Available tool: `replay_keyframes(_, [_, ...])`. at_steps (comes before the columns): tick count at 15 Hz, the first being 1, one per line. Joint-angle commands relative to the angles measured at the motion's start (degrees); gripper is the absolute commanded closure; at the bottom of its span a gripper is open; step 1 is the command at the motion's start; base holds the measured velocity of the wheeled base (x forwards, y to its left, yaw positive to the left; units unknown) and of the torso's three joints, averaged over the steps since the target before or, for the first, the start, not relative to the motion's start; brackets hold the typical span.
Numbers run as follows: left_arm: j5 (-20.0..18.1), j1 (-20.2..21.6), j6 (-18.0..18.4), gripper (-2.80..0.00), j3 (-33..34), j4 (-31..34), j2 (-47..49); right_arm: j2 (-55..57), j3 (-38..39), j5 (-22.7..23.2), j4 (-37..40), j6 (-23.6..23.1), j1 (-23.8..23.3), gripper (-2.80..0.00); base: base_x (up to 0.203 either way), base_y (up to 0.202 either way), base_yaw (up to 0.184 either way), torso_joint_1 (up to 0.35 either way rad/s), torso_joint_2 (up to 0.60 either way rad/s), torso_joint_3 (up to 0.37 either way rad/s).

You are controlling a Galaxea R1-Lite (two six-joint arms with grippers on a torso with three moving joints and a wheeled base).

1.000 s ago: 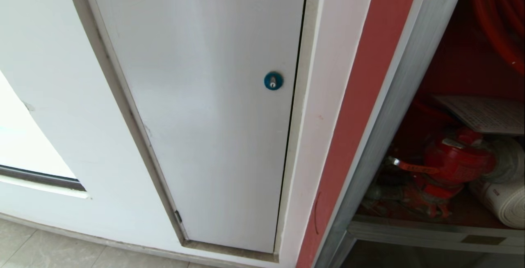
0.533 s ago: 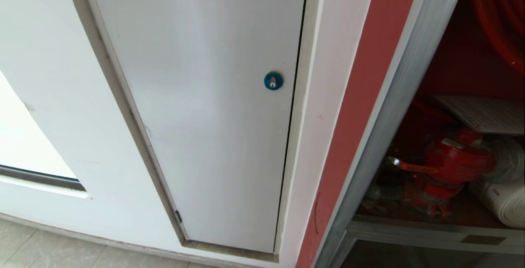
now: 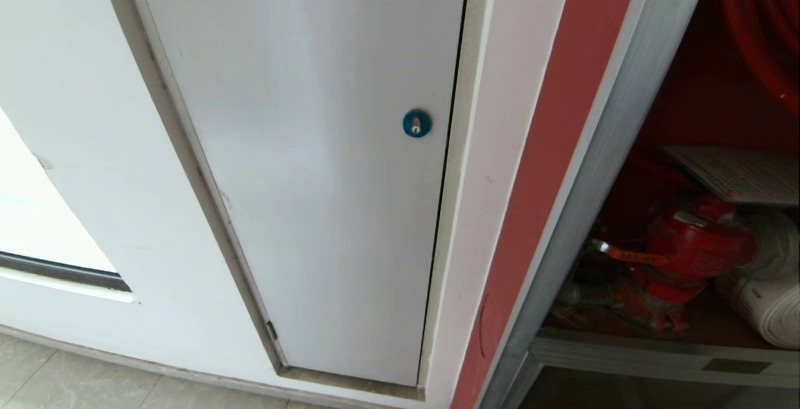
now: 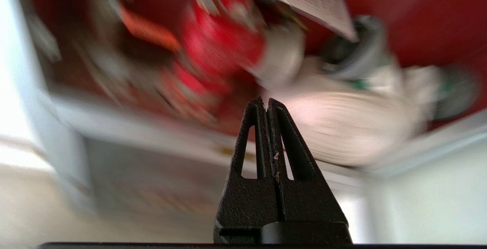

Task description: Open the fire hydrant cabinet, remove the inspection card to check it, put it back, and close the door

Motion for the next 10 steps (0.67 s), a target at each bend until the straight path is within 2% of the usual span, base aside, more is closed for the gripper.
replay_keyframes(1, [0.0,0.0,0.0,0.0,0.0,0.0,0.1,7.6,-6.9,-6.2,8.4,-13.0,-0.1,0.0,0.0,0.0,0.0,0.0,0.0,0.0])
replay_keyframes(4, [0.0,0.0,0.0,0.0,0.0,0.0,0.1,13.1,-10.0,-21.3,11.9,-28.7,-0.4,0.0,0.0,0.0,0.0,0.0,0.0,0.0])
replay_keyframes(5, [0.0,0.0,0.0,0.0,0.0,0.0,0.1,15.0,-10.5,-24.3,11.7,-32.8,-0.4,0.0,0.0,0.0,0.0,0.0,0.0,0.0])
replay_keyframes(6, [0.0,0.0,0.0,0.0,0.0,0.0,0.1,16.7,-10.8,-25.8,9.6,-35.1,-0.4,0.0,0.0,0.0,0.0,0.0,0.0,0.0])
replay_keyframes(8, [0.0,0.0,0.0,0.0,0.0,0.0,0.1,19.7,-10.8,-26.5,4.0,-36.6,-0.8,0.0,0.0,0.0,0.0,0.0,0.0,0.0])
replay_keyframes(10, [0.0,0.0,0.0,0.0,0.0,0.0,0.1,20.7,-10.2,-26.0,3.6,-39.4,-5.0,0.0,0.0,0.0,0.0,0.0,0.0,0.0])
